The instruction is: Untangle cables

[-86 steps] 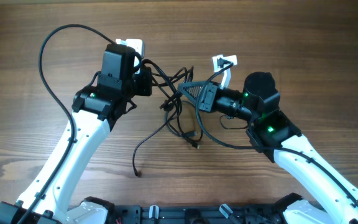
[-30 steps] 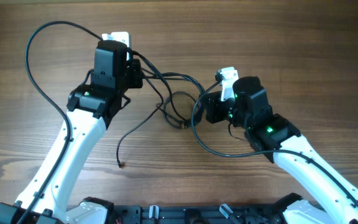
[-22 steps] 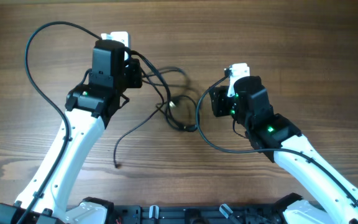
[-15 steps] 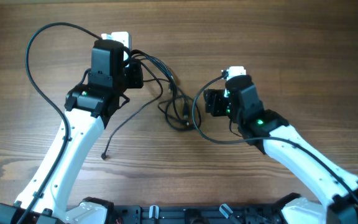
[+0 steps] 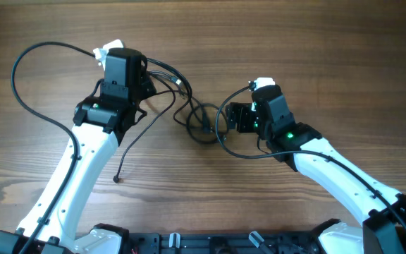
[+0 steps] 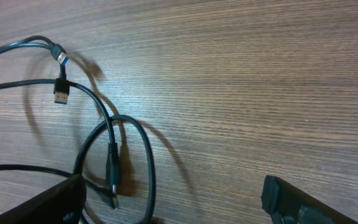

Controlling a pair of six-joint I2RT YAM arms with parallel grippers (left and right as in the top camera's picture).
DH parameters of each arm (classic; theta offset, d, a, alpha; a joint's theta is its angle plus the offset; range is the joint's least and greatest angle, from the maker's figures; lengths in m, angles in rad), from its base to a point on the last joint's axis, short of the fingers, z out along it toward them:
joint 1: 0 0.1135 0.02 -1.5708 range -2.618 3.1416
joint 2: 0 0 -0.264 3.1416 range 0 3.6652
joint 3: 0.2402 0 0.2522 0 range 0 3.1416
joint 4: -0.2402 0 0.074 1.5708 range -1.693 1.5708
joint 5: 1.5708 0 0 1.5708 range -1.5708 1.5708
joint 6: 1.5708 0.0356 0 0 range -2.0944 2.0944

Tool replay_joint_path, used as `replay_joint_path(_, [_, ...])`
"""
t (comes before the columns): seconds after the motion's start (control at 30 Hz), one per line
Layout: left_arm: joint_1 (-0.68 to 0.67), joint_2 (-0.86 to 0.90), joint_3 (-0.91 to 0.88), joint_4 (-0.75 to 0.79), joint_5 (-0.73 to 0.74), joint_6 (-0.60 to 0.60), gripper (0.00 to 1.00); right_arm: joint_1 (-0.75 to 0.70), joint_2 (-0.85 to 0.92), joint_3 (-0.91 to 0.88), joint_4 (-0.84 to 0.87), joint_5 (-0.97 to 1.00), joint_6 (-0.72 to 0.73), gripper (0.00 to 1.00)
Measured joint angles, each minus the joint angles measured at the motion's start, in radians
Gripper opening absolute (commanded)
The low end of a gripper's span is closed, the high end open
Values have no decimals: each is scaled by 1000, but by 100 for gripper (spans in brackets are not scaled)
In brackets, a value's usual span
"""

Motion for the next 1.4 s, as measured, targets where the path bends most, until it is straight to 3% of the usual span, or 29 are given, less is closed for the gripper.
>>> replay_joint_path(0.1, [0,0,0,-47,-9,-27,19,0,0,0,16,-26,0,94])
replay_joint_path(0.13, [0,0,0,-60,-11,-28,27,0,0,0,19,-31,0,94])
replay_joint_path(0.2, [0,0,0,-99,-11,-34,64,0,0,0,27,-45,0,94])
replay_joint_path(0.23, [0,0,0,-121,-11,-42,73,0,0,0,32,-52,0,94])
replay_joint_path(0.33, [0,0,0,-173,5,-43,82,0,0,0,39,-63,0,94])
replay_joint_path(0.57, [0,0,0,-223,32,-47,90,0,0,0,39,-79,0,96])
replay_joint_path(0.67, [0,0,0,-239,34,-48,100,0,0,0,40,-88,-1,96])
replay_joint_path(0.9, [14,0,0,-243,11,-96,100,0,0,0,129,-282,-166,96])
replay_joint_path(1.1, [102,0,0,-220,-3,-126,100,0,0,0,233,-468,-313,97])
replay_joint_path(1.4, [200,0,0,-216,-11,-129,100,39,93,0,432,-517,-381,99])
